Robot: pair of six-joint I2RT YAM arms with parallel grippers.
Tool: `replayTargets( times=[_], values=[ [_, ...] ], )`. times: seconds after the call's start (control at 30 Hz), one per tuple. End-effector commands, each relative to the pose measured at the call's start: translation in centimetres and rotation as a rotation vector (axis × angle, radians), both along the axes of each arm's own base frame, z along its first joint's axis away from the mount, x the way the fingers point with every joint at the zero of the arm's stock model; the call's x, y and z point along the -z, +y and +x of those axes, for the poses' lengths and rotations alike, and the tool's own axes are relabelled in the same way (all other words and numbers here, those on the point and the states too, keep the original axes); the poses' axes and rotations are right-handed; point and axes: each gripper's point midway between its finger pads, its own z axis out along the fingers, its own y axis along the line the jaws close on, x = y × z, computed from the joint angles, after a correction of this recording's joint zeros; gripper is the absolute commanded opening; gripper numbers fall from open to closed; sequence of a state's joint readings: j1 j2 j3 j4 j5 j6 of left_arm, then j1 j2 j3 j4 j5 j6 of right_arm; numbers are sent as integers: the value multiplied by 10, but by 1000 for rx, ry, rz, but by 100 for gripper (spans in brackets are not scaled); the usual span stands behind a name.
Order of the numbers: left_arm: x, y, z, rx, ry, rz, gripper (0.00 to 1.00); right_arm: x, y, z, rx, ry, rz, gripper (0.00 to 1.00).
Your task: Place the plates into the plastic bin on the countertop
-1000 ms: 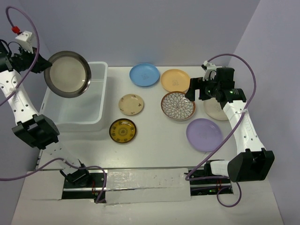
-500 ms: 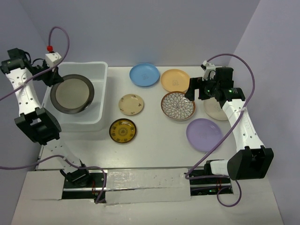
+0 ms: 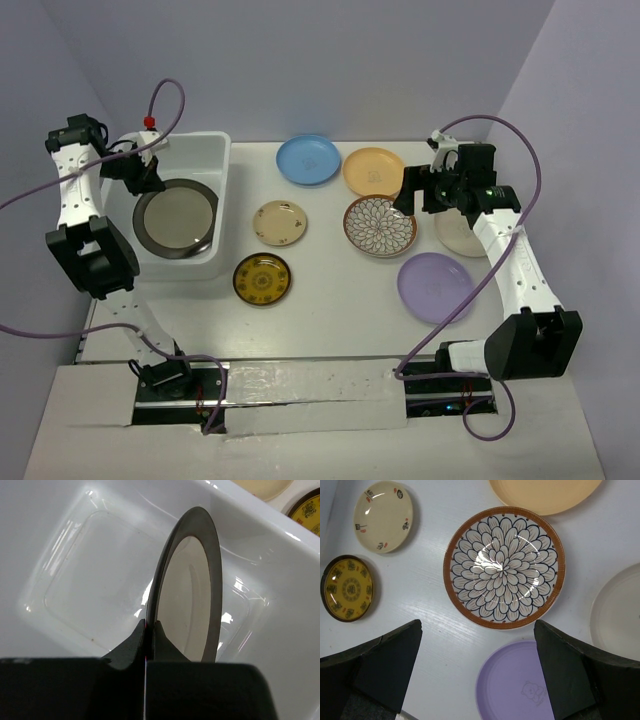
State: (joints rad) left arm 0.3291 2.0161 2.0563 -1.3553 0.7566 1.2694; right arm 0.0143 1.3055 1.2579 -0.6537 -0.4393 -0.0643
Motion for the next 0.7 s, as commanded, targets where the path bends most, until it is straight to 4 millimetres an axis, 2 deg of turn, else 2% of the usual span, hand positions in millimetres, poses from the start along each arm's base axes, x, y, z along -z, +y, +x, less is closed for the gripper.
replayTargets(
  times=[0.0,0.27,0.33,0.43,0.5,0.67],
  values=[
    [-2,-7,7,28,-14,-44,0,-6,-1,7,4,-24,6,100],
    [29,2,22,3,54,-45,1,0,-1,10,5,-9,7,100],
    [46,6,27,-22,99,-49,10,1,-1,12,6,-6,6,100],
    [57,17,40,-80,96,-16,18,2,-1,13,6,-2,6,100],
    [70,24,51,-106,70,20,19,3,-1,14,6,3,6,100],
    [95,42,63,-145,86,104,19,4,0,18,4,10,7,100]
  ],
)
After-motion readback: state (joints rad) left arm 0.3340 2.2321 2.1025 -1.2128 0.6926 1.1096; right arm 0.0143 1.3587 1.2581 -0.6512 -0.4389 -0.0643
